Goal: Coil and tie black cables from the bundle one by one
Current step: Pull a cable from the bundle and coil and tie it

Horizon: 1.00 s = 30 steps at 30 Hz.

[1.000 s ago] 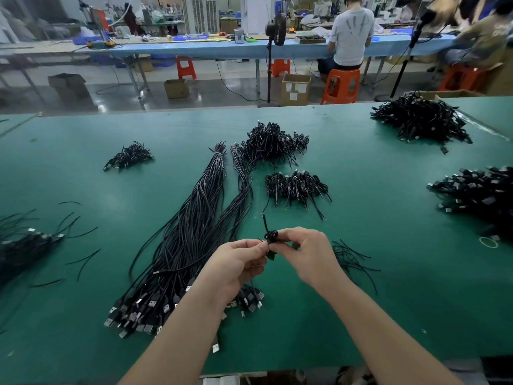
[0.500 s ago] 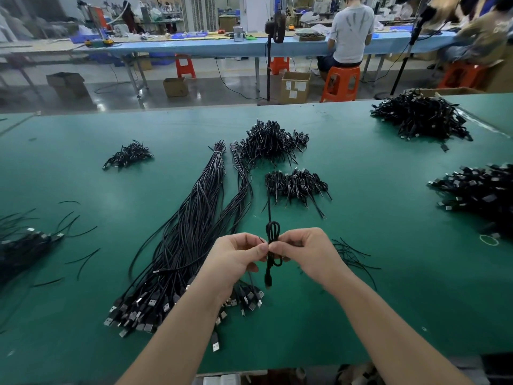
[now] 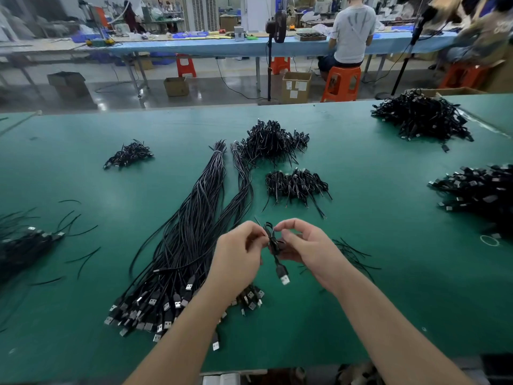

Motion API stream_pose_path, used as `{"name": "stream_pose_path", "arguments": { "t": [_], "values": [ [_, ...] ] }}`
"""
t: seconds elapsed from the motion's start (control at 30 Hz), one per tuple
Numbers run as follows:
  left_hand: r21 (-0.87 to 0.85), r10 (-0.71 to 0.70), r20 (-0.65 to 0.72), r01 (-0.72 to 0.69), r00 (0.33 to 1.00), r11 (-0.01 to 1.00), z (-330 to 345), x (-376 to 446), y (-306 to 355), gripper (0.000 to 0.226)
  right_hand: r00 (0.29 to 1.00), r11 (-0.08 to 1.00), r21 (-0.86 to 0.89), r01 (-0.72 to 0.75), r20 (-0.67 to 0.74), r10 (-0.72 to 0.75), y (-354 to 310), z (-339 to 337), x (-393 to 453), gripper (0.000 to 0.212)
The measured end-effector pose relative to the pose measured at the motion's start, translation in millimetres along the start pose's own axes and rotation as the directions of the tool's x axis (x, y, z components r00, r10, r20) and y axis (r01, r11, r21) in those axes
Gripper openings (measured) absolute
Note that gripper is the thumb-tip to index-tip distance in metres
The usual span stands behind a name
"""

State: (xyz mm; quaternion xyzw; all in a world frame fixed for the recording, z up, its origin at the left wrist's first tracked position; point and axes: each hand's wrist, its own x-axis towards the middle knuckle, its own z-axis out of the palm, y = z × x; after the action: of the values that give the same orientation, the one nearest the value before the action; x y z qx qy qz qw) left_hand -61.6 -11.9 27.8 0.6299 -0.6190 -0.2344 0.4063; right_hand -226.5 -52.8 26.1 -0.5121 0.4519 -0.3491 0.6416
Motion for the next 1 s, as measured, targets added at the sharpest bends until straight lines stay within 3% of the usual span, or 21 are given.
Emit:
{"name": "stream_pose_path", "arguments": {
  "t": [0.07, 0.13, 0.2, 0.3, 0.4, 0.5, 0.6, 0.67, 0.73, 0.8, 0.9, 0.93, 1.0],
  "values": [
    [-0.226, -0.207, 0.067, 0.217, 0.976, 0.950, -3.7, 4.3, -3.4, 0.013, 0.985, 0.946, -0.275, 0.171, 0.060, -0.161, 1.4, -2.6, -2.9, 0.018],
    [-0.429, -0.330, 0.182, 0.377, 0.926, 0.821, -5.2, 5.4, -4.2, 0.012, 0.949, 0.818, -0.489, 0.303, 0.076, -0.307, 2.8, -2.3, -4.2, 0.021],
    [-0.480, -0.357, 0.240, 0.430, 0.903, 0.765, -2.6, 4.0, -3.8, 0.016, 0.904, 0.737, -0.564, 0.373, 0.044, -0.425, 3.6, -0.4, -3.3, 0.018],
    [-0.424, -0.354, 0.203, 0.408, 0.913, 0.808, 0.5, 4.8, -3.4, 0.019, 0.899, 0.712, -0.598, 0.368, 0.034, -0.437, 5.3, 1.8, -1.7, 0.013],
    [-0.233, -0.224, 0.091, 0.239, 0.970, 0.943, 2.9, 5.6, -4.0, 0.017, 0.951, 0.798, -0.550, 0.245, -0.026, -0.309, 6.8, 4.3, -0.8, 0.008],
    [0.068, 0.057, -0.040, -0.054, 0.998, 0.996, 7.3, 1.8, -4.5, 0.017, 0.993, 0.951, -0.304, 0.055, -0.087, -0.085, 4.0, 7.3, -0.4, 0.014],
    [0.395, 0.433, -0.015, -0.392, 0.901, 0.831, 6.1, 1.1, -6.0, 0.019, 0.997, 0.996, -0.053, -0.078, -0.024, 0.077, -0.9, 6.2, 0.5, 0.005],
    [0.488, 0.555, 0.016, -0.491, 0.832, 0.721, 5.5, 1.5, -11.1, 0.023, 0.991, 0.989, 0.070, -0.133, 0.024, 0.132, -1.4, 4.8, 0.2, 0.007],
    [0.382, 0.436, -0.037, -0.391, 0.899, 0.838, 3.9, 0.9, -9.0, 0.016, 0.994, 0.984, 0.150, -0.100, 0.047, 0.094, -0.8, 2.3, -0.9, 0.011],
    [0.142, 0.118, -0.049, -0.110, 0.992, 0.984, 1.6, 3.5, -6.8, 0.011, 0.998, 0.999, 0.021, 0.038, 0.054, -0.039, 0.4, -0.5, -3.9, 0.017],
    [-0.195, -0.254, 0.149, 0.281, 0.956, 0.940, -1.2, 8.3, -5.0, 0.014, 0.972, 0.880, -0.420, 0.219, 0.012, -0.236, 1.0, -2.4, -5.5, 0.024],
    [-0.276, -0.300, 0.203, 0.348, 0.932, 0.896, -1.2, 8.3, -3.0, 0.013, 0.963, 0.856, -0.455, 0.246, 0.012, -0.271, 0.6, -1.7, -5.1, 0.021],
    [-0.282, -0.313, 0.207, 0.363, 0.927, 0.888, 1.0, 7.6, -0.9, 0.013, 0.959, 0.859, -0.437, 0.267, 0.033, -0.281, 0.3, 1.2, -5.8, 0.010]
  ]
}}
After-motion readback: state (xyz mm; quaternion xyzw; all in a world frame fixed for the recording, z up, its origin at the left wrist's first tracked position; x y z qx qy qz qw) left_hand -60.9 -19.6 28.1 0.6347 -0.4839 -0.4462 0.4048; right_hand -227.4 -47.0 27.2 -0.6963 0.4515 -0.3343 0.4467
